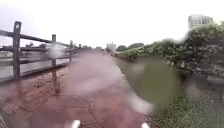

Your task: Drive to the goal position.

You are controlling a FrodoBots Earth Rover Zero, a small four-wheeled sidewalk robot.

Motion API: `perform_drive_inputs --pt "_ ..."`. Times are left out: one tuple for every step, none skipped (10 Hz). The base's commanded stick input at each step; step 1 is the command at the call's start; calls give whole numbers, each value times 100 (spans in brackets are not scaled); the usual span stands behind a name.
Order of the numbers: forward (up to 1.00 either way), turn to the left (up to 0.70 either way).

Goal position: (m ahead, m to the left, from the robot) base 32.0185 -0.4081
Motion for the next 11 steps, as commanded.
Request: perform_drive_inputs --pt "0 0" --pt "0 0" --pt "0 0" --pt "0 0" --pt "23 0" --pt "70 4" --pt "70 20" --pt "70 27" --pt "70 14" --pt "70 0" --pt "70 0"
